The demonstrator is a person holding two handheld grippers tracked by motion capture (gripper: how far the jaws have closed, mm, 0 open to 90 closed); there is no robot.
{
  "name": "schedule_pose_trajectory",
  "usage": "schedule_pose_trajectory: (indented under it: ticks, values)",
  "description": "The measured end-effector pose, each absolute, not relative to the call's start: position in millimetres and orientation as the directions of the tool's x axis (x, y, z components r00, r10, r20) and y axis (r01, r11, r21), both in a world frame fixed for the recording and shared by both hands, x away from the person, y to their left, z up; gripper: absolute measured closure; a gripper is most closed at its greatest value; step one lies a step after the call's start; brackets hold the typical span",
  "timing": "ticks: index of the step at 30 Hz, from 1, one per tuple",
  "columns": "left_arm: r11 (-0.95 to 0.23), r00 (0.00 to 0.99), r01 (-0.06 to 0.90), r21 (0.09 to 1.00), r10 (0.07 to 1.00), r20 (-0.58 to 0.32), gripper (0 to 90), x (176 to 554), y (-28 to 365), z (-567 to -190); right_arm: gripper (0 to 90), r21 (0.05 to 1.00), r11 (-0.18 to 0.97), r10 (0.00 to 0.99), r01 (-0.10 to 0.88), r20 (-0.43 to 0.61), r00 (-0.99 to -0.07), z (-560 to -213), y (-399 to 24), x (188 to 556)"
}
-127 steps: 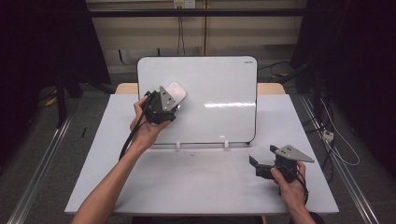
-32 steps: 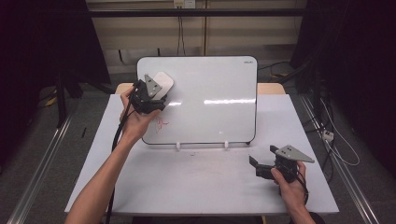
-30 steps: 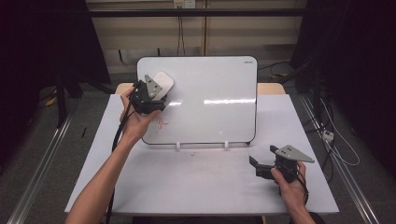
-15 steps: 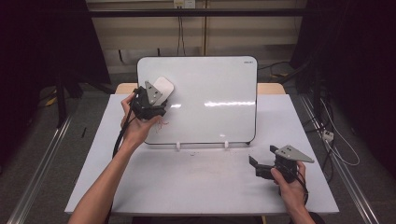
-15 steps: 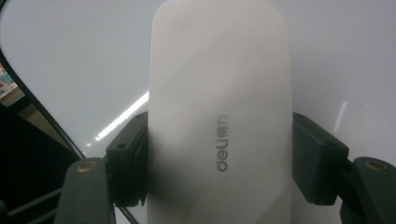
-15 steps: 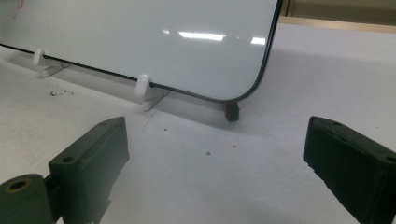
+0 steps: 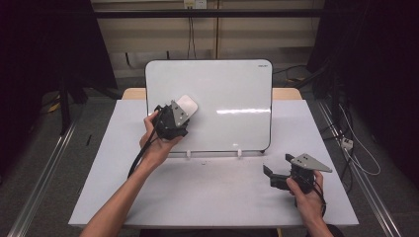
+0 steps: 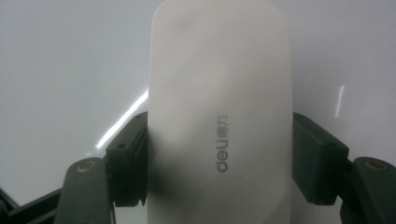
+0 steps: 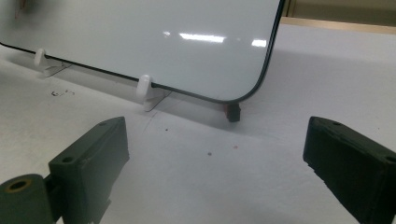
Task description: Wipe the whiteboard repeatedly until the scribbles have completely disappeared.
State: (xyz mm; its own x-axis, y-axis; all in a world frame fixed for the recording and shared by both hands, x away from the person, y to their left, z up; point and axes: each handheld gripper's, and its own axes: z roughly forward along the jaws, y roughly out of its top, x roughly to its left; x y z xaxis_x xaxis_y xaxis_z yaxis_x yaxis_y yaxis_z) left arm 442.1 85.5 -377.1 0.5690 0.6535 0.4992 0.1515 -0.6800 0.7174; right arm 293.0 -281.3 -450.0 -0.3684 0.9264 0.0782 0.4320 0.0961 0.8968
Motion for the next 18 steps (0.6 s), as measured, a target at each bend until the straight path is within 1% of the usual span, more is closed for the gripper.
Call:
schedule_pose_trajectory:
  ticks: [6, 9, 14, 18]
  values:
    - [-0.716, 0.586, 0.129, 0.686, 0.613, 0.53, 31.2, 432, 79, -386, 6.8, 0.897, 0.095, 0.926, 0.432, 0.079, -0.369, -450, -281, 293]
    - [-0.713, 0.603, 0.128, 0.689, 0.608, 0.517, 31.2, 434, 82, -385, 6.8, 0.897, 0.095, 0.927, 0.432, 0.079, -0.367, -450, -282, 292]
    - [-0.712, 0.6, 0.131, 0.69, 0.611, 0.517, 31.2, 434, 82, -384, 6.8, 0.897, 0.092, 0.926, 0.432, 0.083, -0.369, -450, -282, 292]
    - [-0.688, 0.592, 0.149, 0.711, 0.638, 0.493, 31.2, 440, 90, -379, 6.8, 0.898, 0.092, 0.925, 0.431, 0.083, -0.37, -450, -282, 292]
